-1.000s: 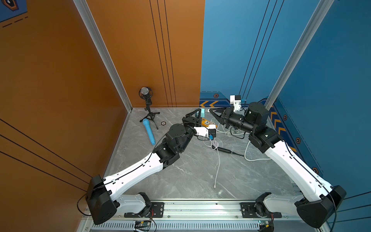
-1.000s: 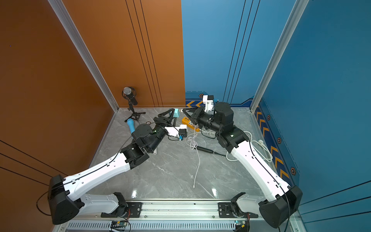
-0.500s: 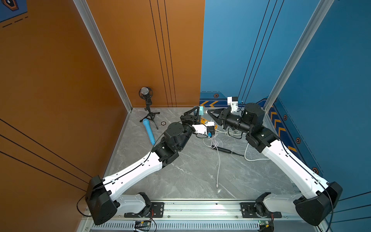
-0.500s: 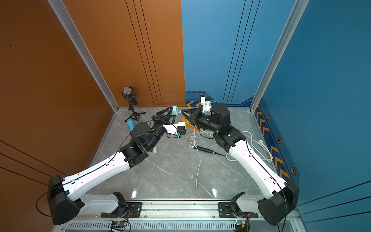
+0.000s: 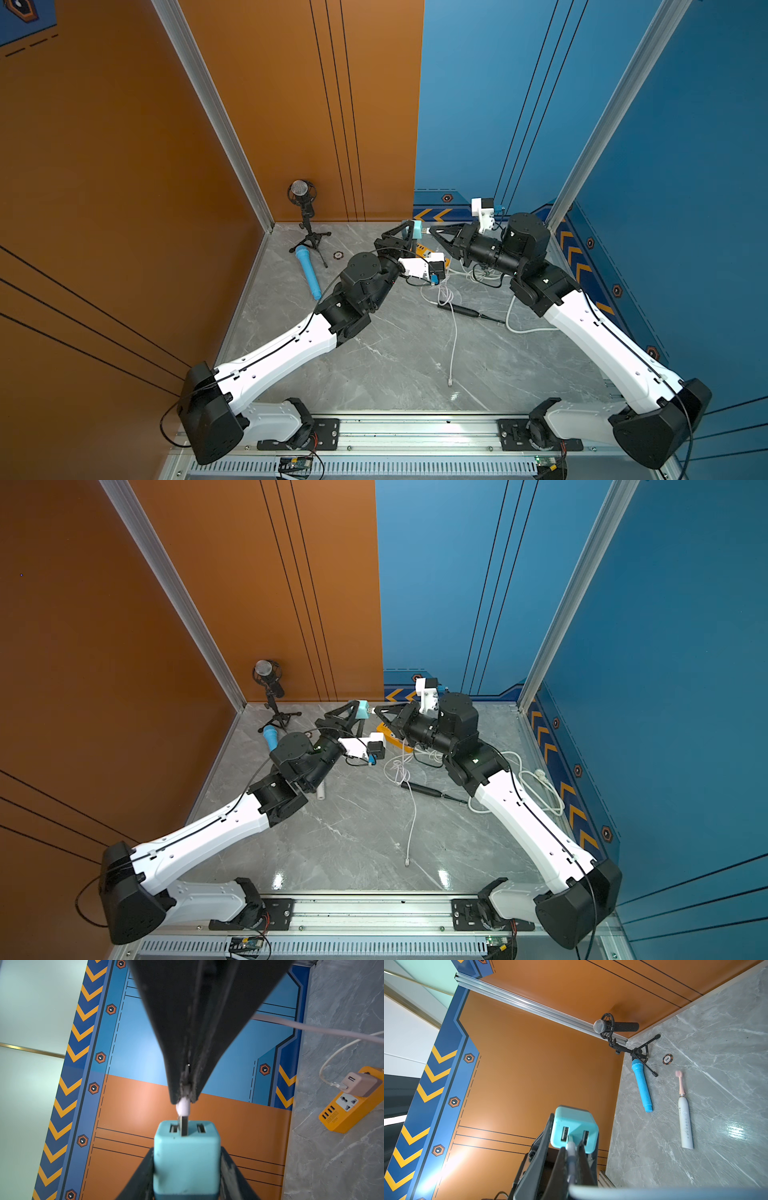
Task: Charge the electric toothbrush
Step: Insert the charging cable into the plug.
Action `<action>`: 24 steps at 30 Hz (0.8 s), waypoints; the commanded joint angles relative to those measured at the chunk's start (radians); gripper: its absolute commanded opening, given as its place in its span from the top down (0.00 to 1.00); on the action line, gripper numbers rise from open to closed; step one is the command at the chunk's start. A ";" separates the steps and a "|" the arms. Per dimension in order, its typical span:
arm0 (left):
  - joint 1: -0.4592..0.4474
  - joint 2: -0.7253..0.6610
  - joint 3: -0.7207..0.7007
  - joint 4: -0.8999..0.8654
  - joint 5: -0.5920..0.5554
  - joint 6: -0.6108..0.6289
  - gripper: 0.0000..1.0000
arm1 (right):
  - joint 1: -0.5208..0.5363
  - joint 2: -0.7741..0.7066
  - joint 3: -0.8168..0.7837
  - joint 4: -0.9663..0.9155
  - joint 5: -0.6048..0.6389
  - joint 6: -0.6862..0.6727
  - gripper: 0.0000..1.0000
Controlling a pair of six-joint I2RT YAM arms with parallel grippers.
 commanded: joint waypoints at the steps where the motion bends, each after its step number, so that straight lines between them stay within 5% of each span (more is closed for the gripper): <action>1: 0.010 0.000 0.021 0.034 0.030 -0.015 0.93 | 0.005 -0.030 0.016 0.023 0.026 -0.032 1.00; 24: -0.012 -0.012 0.004 0.034 0.079 0.050 0.94 | -0.010 0.025 0.028 0.070 -0.044 0.126 1.00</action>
